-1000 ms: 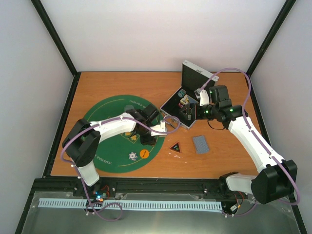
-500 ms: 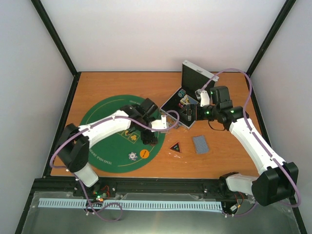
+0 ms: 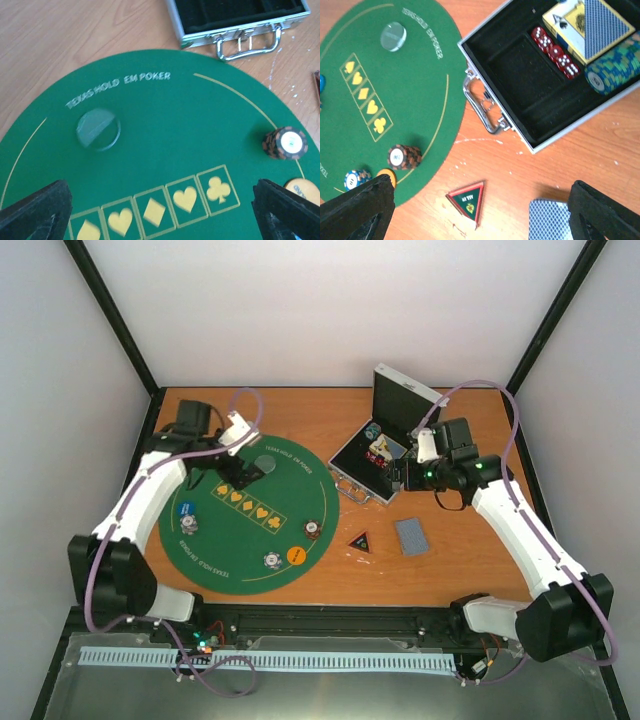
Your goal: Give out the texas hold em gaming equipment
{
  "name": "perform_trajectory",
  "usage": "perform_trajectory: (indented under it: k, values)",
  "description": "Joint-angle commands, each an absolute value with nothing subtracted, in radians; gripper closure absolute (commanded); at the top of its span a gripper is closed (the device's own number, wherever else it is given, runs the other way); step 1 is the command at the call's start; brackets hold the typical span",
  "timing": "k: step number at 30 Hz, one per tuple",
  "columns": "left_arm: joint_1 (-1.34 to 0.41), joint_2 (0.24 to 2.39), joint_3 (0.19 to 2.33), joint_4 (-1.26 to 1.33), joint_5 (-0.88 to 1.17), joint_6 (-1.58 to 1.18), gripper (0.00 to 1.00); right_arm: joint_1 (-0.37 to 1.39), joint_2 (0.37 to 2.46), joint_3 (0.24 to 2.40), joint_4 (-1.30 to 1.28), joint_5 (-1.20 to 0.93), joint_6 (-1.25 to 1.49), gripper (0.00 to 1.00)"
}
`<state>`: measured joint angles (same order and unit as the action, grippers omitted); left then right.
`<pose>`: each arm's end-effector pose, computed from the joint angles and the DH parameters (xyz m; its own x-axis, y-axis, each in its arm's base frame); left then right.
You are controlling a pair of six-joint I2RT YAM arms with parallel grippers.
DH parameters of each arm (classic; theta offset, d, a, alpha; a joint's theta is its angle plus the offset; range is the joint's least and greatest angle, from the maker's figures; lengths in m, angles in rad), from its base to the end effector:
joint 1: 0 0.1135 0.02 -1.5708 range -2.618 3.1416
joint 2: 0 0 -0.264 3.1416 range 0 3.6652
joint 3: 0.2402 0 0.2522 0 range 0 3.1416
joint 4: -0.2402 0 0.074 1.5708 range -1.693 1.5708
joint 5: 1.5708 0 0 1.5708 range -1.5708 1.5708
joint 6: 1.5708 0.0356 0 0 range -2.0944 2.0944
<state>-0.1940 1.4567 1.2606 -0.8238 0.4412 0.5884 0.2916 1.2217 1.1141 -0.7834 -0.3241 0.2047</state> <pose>0.2890 -0.0723 0.2964 -0.4770 0.6052 -0.6374 0.7915 0.6110 -0.0121 0.2337 0.0820 0.3111 -0.8237 -0.0460 -0.5652 -0.3031 0.8781 0.3703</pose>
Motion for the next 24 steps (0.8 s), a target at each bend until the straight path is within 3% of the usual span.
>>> perform_trajectory:
  k: [1,9,24]
  values:
    - [-0.085,1.328,1.174,-0.805,0.509,0.549,0.0,0.299,1.246,1.124,-0.866,-0.267,0.209,0.07]
    - [0.098,1.274,1.054,-0.743,0.565,0.472,0.0,0.435,1.275,1.121,-0.911,-0.186,0.273,0.07]
    - [0.106,1.168,0.874,-0.59,0.595,0.397,0.0,0.675,1.376,1.038,-0.865,-0.132,0.371,0.07]
